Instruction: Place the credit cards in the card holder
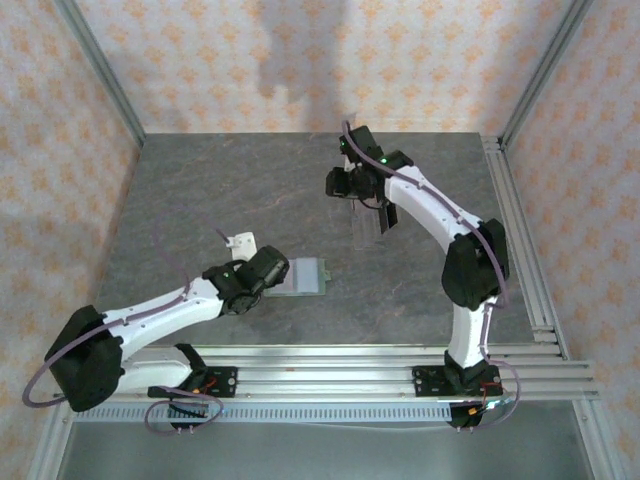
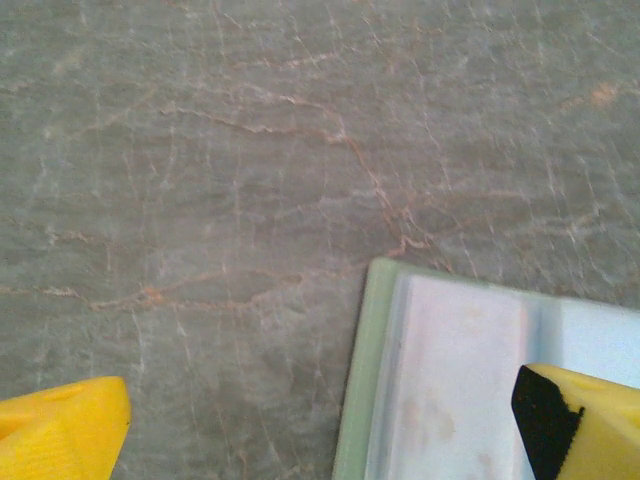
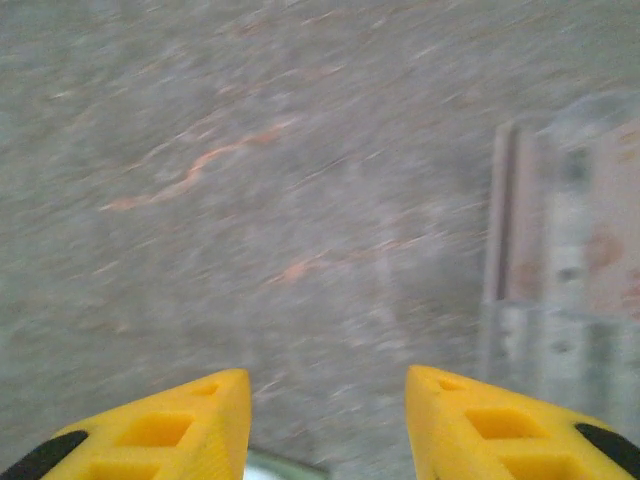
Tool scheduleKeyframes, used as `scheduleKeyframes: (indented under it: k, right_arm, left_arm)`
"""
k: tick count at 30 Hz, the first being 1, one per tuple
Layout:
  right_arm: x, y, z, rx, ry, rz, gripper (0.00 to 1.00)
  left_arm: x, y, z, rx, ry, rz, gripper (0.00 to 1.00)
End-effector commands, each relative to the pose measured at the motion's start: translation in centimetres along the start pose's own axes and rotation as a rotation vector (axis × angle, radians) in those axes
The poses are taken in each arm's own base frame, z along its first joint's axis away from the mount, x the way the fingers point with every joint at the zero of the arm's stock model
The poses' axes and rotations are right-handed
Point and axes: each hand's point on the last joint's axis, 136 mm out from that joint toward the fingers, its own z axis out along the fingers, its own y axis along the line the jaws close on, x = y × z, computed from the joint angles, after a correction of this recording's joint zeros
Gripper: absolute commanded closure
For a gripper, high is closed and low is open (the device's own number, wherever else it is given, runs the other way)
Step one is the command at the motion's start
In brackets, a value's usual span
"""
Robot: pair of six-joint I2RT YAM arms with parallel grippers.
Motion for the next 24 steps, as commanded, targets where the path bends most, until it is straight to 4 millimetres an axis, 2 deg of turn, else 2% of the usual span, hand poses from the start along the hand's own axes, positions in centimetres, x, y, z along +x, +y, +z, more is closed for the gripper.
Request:
scheduleKeyframes:
  k: [1,7,12,24]
  right_arm:
    - [1.1,-3.9,1.5,0.242,0.080,-0.134,0.55]
    - [0.1,-5.3,4.7,0.346,0.130,-0.183,0.56]
    - [-0.6,-6.3,6.7,0.416,0.151,-0.215,0.58]
    - [-0.3,-7.2,10.1,0.459,0.197,-0.240,0.65]
  left_arm:
    - [-1.4,0.6,0.2,-0.057,-0.004,0.033,0.00]
    - [-2.1,0.5,0.8,-0.092,0.017,0.042,0.00]
    - [-2.1,0.5,0.9,-0.090,0.014,0.028,0.00]
    - [-2.0,0.3,1.0,-0.078,0.016,0.029,0.00]
